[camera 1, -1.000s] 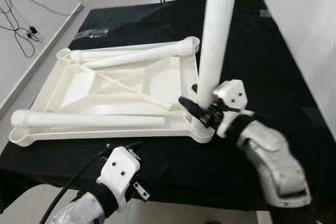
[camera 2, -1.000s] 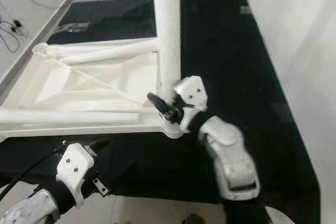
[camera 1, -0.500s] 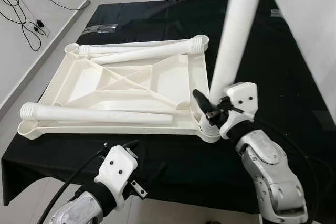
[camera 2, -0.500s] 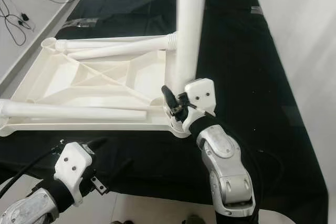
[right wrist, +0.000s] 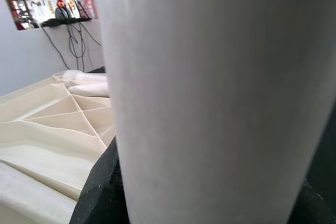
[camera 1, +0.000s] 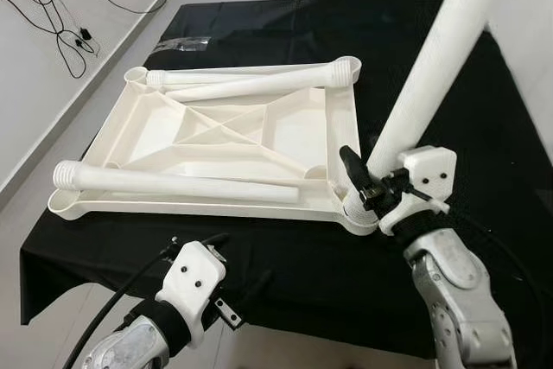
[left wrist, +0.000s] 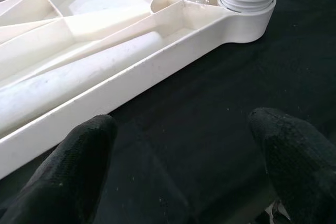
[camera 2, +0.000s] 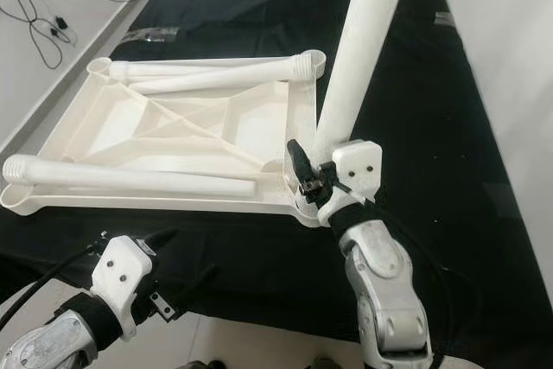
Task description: Building children table
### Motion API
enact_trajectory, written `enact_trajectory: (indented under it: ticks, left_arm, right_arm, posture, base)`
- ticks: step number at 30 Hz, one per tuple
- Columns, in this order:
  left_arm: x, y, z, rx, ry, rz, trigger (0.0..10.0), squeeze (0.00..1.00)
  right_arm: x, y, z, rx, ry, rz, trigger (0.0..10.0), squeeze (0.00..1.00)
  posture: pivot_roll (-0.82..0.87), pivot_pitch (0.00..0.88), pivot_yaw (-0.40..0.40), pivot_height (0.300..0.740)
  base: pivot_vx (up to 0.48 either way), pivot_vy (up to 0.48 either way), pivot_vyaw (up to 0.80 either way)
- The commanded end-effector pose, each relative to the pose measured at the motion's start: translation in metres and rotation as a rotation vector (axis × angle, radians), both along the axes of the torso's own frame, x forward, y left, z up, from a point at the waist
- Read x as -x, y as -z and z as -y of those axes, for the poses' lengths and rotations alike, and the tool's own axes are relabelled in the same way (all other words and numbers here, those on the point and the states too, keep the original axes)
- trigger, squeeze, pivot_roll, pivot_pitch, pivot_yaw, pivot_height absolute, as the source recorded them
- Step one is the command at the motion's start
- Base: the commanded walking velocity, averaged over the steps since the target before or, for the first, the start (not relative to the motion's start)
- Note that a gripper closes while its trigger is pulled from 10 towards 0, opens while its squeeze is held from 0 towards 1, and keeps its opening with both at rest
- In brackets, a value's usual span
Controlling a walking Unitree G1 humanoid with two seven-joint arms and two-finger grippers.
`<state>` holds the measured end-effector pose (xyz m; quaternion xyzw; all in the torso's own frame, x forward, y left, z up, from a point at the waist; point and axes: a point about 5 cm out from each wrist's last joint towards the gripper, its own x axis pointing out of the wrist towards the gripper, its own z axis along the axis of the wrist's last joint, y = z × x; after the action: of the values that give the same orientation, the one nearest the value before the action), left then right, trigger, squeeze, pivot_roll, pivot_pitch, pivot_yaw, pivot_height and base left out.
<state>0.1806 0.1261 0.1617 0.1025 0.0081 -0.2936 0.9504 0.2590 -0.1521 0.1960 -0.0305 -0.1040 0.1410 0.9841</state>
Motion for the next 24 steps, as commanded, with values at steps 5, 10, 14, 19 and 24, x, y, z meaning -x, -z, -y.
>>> enact_trajectory:
  ticks: [5,10,14,19,24]
  left_arm:
    - [-0.001,0.006,-0.004,-0.03,-0.002,-0.02,10.0,0.0]
    - [0.0,0.006,-0.002,-0.026,-0.003,-0.019,10.0,0.0]
    - [0.001,0.006,-0.002,-0.025,-0.003,-0.018,10.0,0.0]
    - [0.001,0.005,-0.001,-0.02,-0.004,-0.017,10.0,0.0]
    - [0.002,0.005,-0.001,-0.016,-0.004,-0.016,10.0,0.0]
  right_arm:
    - [-0.004,0.032,-0.004,0.113,-0.171,-0.135,10.0,0.0]
    - [-0.005,0.037,-0.008,0.156,-0.33,-0.165,10.0,0.0]
    - [-0.009,0.036,-0.011,0.206,-0.445,-0.173,10.0,0.0]
    - [-0.017,0.03,-0.016,0.248,-0.624,-0.177,10.0,0.0]
    - [-0.027,0.022,-0.021,0.245,-0.77,-0.16,10.0,0.0]
  posture:
    - [0.02,0.201,0.102,0.74]
    - [0.02,0.199,0.099,0.74]
    - [0.03,0.197,0.096,0.74]
    - [0.03,0.204,0.093,0.74]
    - [0.04,0.211,0.091,0.74]
  base:
    - [0.0,0.0,0.0]
    - [0.0,0.0,0.0]
    - [0.0,0.0,0.0]
    - [0.0,0.0,0.0]
    - [0.0,0.0,0.0]
